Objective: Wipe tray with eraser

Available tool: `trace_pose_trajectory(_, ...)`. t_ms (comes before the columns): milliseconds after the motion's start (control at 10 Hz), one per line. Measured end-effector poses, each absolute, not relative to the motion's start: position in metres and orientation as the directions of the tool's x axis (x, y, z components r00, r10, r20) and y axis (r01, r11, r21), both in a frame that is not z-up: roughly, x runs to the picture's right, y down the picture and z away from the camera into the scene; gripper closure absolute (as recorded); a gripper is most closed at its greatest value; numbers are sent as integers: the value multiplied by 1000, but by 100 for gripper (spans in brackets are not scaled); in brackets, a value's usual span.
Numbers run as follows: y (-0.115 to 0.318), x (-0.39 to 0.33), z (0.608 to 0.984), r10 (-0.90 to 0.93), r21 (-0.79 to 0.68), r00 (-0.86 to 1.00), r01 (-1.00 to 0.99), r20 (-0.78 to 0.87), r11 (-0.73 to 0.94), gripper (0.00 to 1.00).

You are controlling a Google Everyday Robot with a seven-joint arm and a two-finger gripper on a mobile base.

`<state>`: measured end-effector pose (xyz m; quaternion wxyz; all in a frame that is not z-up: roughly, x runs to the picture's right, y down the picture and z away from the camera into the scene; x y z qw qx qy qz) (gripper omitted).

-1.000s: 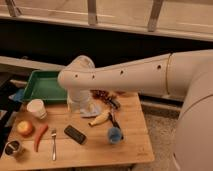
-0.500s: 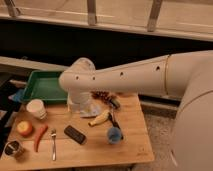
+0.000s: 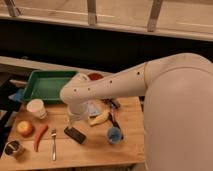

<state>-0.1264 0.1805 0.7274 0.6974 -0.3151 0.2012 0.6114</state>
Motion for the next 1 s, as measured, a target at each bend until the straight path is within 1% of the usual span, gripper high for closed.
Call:
trace_pose_trajectory(300,201,-123,743,690,-174,163,-983,-705,54,35)
trace_pose_trajectory(700,200,-124,744,692,-173,161,-983,-704,53,35)
trace_pose_trajectory(1000,199,-140,752,693,-172,213,-977,-689,129,35)
